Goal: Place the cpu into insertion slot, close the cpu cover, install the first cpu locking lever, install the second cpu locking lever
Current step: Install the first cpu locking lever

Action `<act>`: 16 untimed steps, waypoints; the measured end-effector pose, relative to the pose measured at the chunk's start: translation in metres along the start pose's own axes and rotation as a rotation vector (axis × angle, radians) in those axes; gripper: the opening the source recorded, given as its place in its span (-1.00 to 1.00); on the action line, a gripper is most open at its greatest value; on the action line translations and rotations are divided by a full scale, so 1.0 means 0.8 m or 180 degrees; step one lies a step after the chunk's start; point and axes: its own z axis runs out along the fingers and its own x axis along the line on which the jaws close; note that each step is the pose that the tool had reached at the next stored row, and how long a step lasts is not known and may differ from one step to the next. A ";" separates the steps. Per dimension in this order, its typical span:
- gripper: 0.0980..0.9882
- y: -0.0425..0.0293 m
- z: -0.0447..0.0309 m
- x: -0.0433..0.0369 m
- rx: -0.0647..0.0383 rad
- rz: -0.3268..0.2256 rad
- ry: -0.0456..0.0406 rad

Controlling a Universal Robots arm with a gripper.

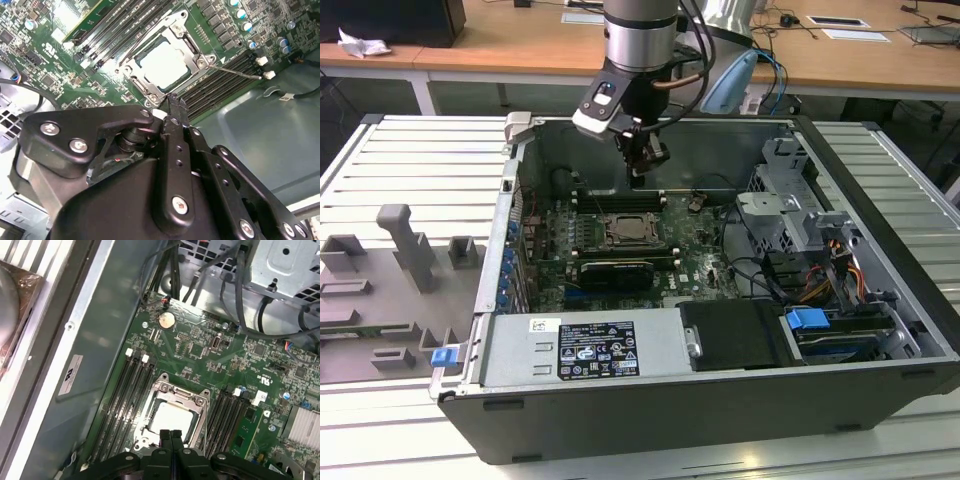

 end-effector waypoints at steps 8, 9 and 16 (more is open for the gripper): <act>-0.98 0.0000 0.0000 0.000 0.0001 -0.0223 0.0010; -0.98 0.0000 0.0000 0.000 0.0001 -0.0245 0.0011; -0.98 0.0000 0.0000 0.000 0.0003 -0.0497 0.0023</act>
